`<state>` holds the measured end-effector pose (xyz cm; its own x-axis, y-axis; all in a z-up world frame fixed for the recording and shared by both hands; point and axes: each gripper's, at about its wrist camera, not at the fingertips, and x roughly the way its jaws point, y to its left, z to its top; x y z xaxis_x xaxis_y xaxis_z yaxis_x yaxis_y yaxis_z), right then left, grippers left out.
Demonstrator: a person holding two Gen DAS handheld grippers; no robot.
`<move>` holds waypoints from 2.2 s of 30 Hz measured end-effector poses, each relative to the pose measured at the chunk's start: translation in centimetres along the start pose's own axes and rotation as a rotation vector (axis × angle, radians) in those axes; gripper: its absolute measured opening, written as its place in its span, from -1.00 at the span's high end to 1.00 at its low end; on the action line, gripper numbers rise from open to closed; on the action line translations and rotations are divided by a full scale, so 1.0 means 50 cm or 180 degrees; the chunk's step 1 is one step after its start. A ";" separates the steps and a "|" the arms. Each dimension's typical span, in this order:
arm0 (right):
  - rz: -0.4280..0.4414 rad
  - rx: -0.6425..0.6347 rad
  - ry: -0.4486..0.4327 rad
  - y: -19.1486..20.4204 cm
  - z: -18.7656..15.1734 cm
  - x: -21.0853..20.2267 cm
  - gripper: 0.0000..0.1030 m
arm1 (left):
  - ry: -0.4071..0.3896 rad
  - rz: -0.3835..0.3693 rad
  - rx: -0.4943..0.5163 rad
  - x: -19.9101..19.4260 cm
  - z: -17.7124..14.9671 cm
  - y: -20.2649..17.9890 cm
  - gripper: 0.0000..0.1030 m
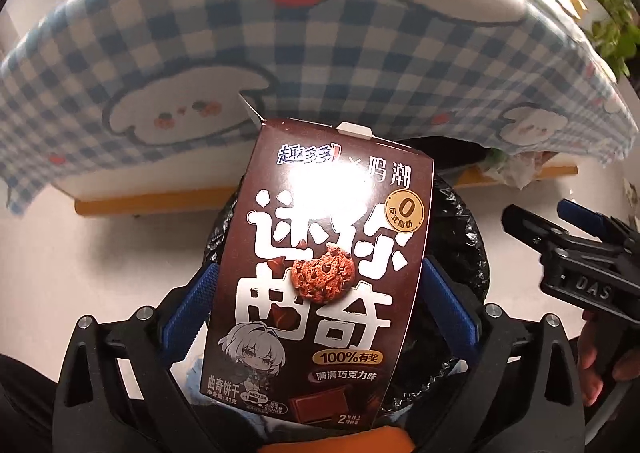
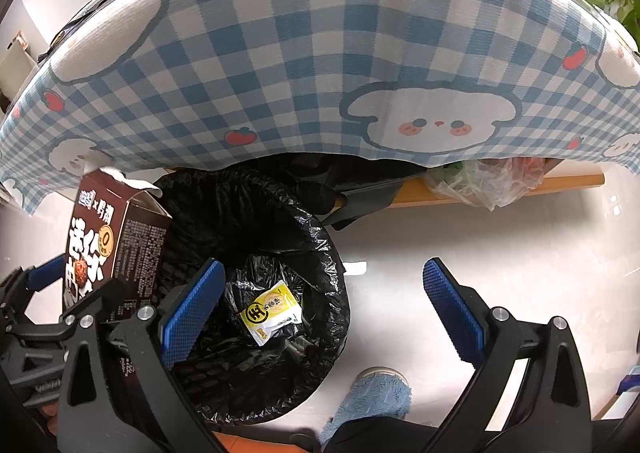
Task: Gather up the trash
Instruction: 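Hold the brown cookie box above the bin with the left tool, then open the left tool to drop the brown cookie box into the bin, then grasp the white tissue with the right tool while the left tool grasps the purple stick packet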
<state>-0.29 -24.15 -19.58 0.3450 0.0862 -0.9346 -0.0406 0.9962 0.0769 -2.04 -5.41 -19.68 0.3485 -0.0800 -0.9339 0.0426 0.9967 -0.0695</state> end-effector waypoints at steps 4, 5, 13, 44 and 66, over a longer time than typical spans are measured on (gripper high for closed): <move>-0.0003 -0.0001 0.0000 0.000 -0.001 0.001 -0.86 | 0.0061 -0.0012 0.0023 0.002 0.001 0.000 -0.84; -0.0005 -0.0002 0.0001 0.001 0.000 0.001 -0.85 | 0.0069 -0.0016 0.0025 0.003 0.001 0.000 -0.85; -0.0002 0.0005 0.0005 0.000 -0.001 0.000 -0.85 | 0.0263 -0.0129 -0.0124 0.028 0.005 0.005 -0.89; -0.0031 -0.0007 -0.0371 -0.007 0.046 -0.137 -0.85 | -0.0270 0.0082 0.0162 -0.151 0.066 -0.010 -0.88; -0.0222 0.0086 -0.0826 -0.044 0.188 -0.311 -0.85 | -0.0541 0.0335 0.0048 -0.259 0.228 0.039 -0.86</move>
<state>3.23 -27.59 -1.94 0.5752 0.0140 -0.8179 0.0156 0.9995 0.0280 4.19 -2.62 -3.75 0.5048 0.0217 -0.8630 0.0112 0.9994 0.0317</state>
